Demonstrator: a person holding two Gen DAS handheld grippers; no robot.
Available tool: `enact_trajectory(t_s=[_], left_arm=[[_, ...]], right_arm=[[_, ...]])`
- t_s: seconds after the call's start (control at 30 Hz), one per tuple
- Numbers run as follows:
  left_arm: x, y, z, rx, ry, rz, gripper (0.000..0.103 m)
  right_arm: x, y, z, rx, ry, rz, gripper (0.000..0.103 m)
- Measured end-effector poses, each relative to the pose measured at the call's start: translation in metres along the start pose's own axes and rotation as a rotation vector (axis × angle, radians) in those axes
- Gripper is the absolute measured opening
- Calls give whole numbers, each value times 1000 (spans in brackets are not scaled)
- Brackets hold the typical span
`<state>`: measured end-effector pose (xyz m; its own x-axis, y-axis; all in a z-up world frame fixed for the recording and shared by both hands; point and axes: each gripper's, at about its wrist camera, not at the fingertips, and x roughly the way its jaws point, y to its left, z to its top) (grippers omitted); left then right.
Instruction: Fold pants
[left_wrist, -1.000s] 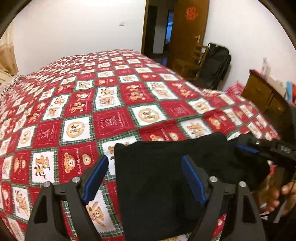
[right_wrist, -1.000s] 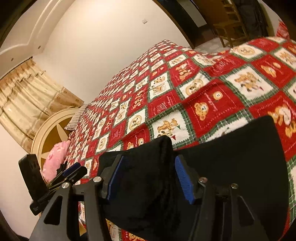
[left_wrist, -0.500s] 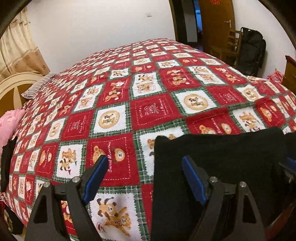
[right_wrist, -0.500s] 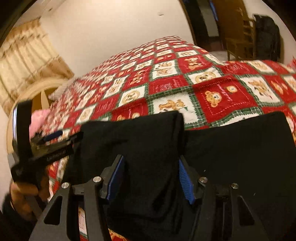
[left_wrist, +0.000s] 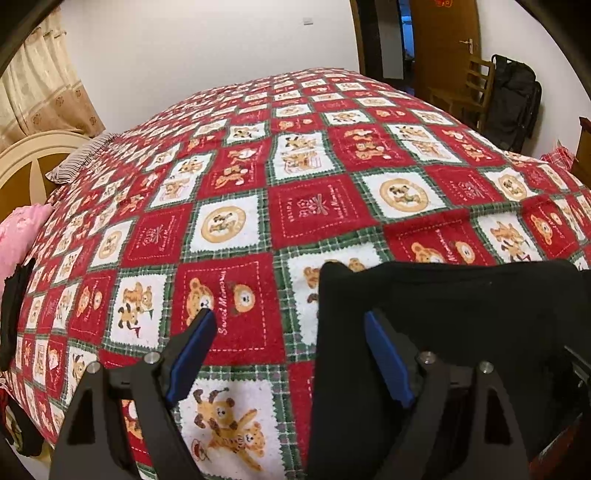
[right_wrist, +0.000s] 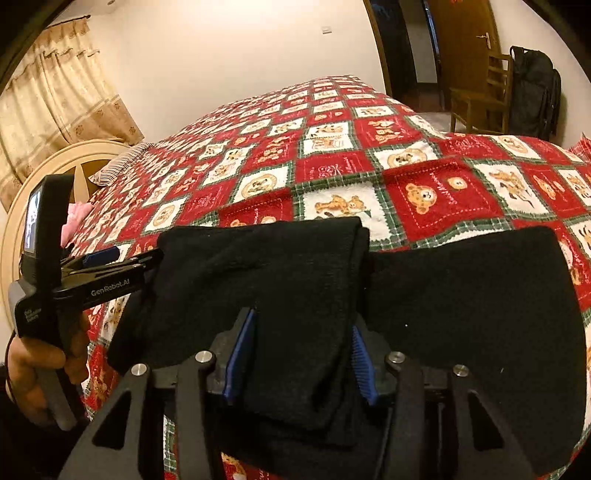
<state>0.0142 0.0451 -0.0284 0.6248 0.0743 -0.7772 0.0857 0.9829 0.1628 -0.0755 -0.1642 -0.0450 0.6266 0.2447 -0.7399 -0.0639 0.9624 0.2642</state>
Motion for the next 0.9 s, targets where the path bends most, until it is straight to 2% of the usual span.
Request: enact_trajectory(t_s=[0.1, 0.17, 0.23, 0.3, 0.67, 0.9], left_arm=[[1, 0, -1, -6, 3, 0, 84], [1, 0, -1, -5, 4, 3, 84], [1, 0, -1, -7, 5, 1, 84], [1, 0, -1, -10, 7, -1, 84], [-6, 3, -1, -16, -4, -2, 84], [-10, 0, 1, -7, -14, -13, 85]], right_arm=[[1, 8, -3, -47, -7, -20, 53], [1, 10, -3, -60, -5, -21, 44], [-1, 12, -2, -75, -5, -8, 25], [-3, 18, -1, -100, -15, -10, 20], [-48, 34, 17, -177, -139, 12, 19], [-67, 8, 17, -124, -136, 19, 19]])
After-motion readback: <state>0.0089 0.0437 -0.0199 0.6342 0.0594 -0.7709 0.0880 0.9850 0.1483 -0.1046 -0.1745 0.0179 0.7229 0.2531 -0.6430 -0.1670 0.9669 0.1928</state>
